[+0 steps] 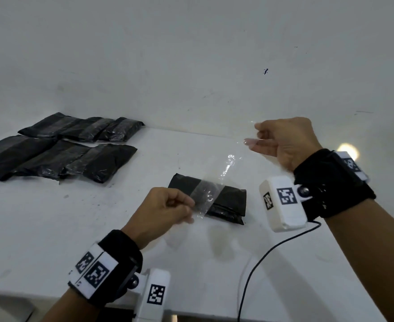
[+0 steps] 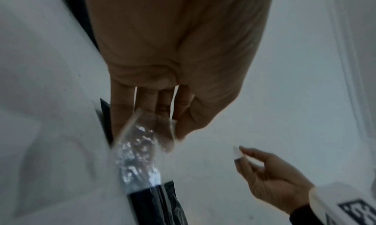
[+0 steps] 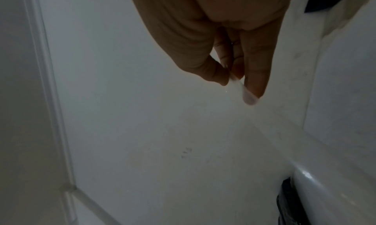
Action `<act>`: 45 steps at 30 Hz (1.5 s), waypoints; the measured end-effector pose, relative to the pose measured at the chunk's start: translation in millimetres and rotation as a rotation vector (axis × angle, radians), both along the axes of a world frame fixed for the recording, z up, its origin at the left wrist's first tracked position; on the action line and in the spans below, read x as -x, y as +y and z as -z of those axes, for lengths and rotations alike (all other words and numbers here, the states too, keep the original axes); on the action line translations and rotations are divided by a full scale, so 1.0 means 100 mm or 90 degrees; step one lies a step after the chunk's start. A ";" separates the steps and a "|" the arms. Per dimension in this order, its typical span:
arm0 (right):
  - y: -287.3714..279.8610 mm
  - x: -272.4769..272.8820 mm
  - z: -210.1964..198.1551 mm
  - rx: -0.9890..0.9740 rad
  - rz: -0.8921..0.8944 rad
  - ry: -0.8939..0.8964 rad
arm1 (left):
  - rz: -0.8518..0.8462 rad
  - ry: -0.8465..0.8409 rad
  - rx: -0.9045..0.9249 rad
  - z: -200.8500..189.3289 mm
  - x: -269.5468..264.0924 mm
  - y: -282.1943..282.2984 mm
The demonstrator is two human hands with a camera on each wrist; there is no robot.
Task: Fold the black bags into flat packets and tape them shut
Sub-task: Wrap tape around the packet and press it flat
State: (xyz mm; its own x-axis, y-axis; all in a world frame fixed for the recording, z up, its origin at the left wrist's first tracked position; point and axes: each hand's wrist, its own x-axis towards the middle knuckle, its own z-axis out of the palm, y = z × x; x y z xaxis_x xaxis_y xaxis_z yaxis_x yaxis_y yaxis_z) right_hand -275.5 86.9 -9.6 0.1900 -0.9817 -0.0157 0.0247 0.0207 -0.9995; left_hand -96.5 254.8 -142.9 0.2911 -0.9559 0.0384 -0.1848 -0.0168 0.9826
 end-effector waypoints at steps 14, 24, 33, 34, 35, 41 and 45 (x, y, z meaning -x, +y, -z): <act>0.26 0.46 0.78 -0.208 0.001 -0.163 | -0.139 0.085 -0.001 -0.36 -0.55 -0.03; 0.52 0.44 1.30 -0.321 0.049 -0.258 | -0.210 0.106 -0.015 -0.18 -0.66 -0.35; 0.46 0.41 1.37 -0.266 0.089 -0.143 | -0.209 0.021 -0.023 0.04 -0.70 -0.45; 0.45 0.42 1.37 -0.252 0.092 -0.123 | -0.207 0.018 -0.022 0.06 -0.70 -0.46; 0.44 0.42 1.38 -0.236 0.093 -0.105 | -0.206 0.015 -0.021 0.07 -0.70 -0.46; 0.43 0.41 1.43 -0.158 0.110 -0.042 | -0.201 -0.002 -0.018 0.13 -0.72 -0.48; 0.41 0.38 1.51 -0.119 0.123 0.009 | -0.198 -0.006 -0.026 0.19 -0.74 -0.48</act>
